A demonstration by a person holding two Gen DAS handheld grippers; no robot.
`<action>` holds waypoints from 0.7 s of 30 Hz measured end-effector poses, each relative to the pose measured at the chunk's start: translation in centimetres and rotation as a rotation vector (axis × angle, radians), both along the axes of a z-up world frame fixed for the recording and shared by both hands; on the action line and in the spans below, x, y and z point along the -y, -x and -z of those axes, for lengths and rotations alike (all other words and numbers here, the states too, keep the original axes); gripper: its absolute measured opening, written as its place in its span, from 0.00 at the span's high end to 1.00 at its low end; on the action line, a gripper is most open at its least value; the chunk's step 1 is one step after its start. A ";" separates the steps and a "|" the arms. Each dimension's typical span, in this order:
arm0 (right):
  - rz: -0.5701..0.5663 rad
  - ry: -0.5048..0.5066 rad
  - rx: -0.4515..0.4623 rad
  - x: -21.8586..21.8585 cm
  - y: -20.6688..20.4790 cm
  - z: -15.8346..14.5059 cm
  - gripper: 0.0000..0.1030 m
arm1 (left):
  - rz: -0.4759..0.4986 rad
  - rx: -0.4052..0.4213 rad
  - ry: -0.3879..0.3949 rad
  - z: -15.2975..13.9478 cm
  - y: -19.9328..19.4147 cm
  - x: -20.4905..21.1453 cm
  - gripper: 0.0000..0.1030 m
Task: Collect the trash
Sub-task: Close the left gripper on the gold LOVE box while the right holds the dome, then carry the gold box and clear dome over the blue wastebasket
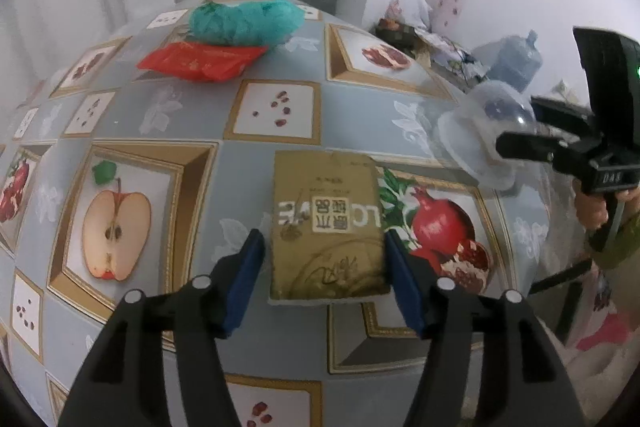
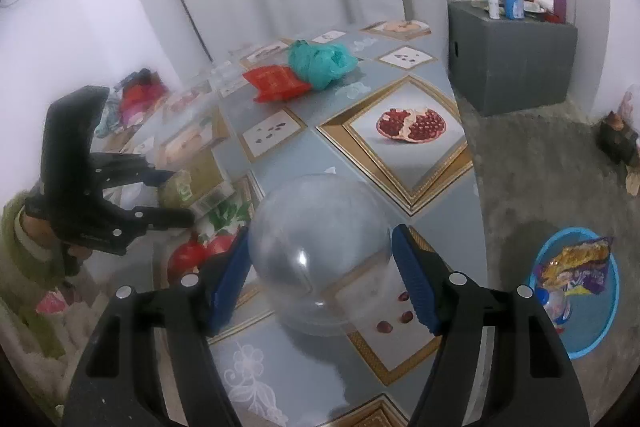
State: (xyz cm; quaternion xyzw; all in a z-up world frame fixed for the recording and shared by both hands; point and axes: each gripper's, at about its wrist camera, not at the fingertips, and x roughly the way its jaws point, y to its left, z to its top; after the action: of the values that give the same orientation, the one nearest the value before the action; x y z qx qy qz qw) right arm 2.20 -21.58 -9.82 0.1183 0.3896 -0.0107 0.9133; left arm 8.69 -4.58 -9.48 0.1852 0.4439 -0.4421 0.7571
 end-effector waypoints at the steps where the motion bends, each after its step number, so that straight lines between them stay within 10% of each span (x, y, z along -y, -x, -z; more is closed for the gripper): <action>1: 0.003 -0.007 -0.002 0.0 0.0 0.0 0.34 | -0.007 0.003 0.002 0.0 -0.1 0.0 0.38; 21: 0.013 0.012 -0.024 -0.6 -0.3 0.6 0.31 | 0.039 0.137 -0.026 0.3 0.1 2.0 0.44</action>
State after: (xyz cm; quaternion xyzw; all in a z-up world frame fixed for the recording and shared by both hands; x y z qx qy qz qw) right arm 2.51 -20.94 -10.37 0.1150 0.3998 -0.0203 0.9091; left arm 8.58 -6.55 -9.77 0.2336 0.3932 -0.4372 0.7744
